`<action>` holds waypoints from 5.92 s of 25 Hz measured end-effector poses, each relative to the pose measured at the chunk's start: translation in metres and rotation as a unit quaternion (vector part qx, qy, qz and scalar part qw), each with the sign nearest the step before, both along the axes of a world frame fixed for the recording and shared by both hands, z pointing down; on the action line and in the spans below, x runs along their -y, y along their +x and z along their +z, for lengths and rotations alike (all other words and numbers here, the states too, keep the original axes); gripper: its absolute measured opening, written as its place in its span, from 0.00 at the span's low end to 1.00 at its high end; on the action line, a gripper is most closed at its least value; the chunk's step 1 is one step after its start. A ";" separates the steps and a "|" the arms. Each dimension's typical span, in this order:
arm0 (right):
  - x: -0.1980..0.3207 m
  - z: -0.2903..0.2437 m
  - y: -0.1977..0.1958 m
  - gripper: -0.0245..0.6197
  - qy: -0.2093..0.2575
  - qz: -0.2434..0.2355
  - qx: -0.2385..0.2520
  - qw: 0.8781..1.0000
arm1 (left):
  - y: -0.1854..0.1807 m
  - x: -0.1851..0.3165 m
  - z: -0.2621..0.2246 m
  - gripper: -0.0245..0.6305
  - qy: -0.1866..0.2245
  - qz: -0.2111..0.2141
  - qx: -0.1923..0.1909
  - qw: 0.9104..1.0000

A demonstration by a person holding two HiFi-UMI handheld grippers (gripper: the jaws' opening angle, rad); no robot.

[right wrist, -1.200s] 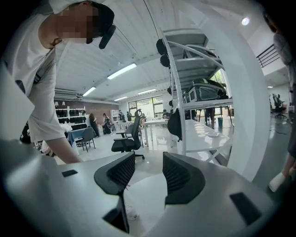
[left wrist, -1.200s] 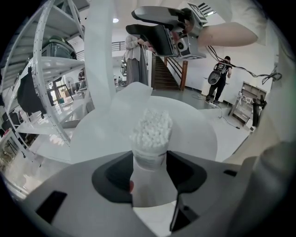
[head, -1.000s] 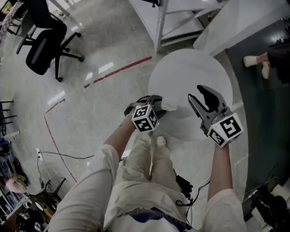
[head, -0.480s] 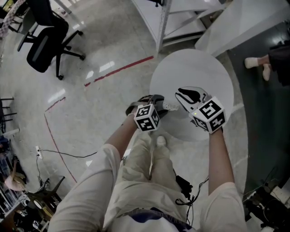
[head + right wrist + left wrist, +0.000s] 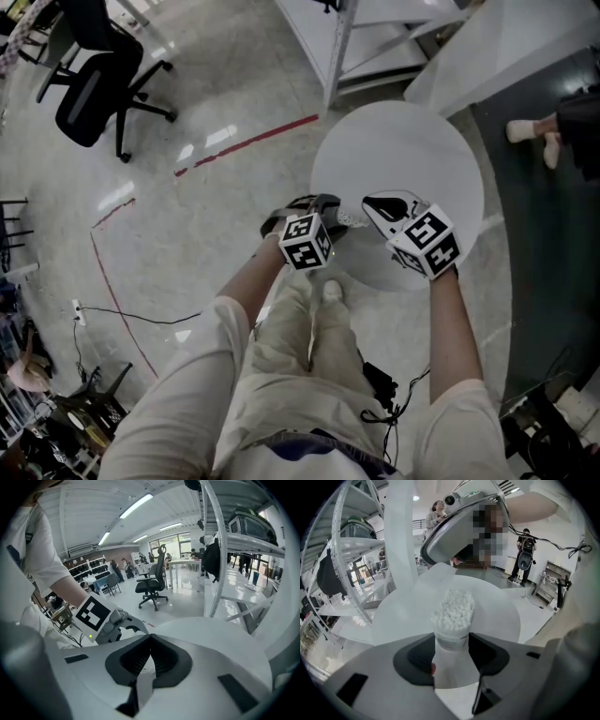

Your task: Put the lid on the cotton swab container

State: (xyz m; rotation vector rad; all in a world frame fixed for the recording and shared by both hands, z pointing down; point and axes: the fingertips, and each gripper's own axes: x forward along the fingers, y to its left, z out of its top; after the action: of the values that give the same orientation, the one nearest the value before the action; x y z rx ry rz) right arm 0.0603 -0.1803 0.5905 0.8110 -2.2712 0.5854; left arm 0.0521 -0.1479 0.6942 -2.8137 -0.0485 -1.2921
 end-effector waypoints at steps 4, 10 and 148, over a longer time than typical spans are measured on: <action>-0.009 0.000 -0.002 0.05 -0.005 -0.002 0.002 1.000 | -0.001 0.000 0.000 0.37 0.002 -0.002 0.001 1.000; -0.023 0.003 -0.001 0.05 -0.014 -0.008 0.002 1.000 | 0.000 0.001 -0.002 0.37 0.002 -0.003 0.003 1.000; -0.194 -0.316 -0.008 0.05 0.492 0.286 0.034 0.822 | -0.115 -0.140 -0.423 0.04 0.276 -0.431 -0.438 0.739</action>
State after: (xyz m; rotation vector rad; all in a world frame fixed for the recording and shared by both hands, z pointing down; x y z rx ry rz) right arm 0.0525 0.0136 0.2743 2.0250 -2.3052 -0.4313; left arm -0.0629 -0.0083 0.2709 -2.5335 1.4984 0.2244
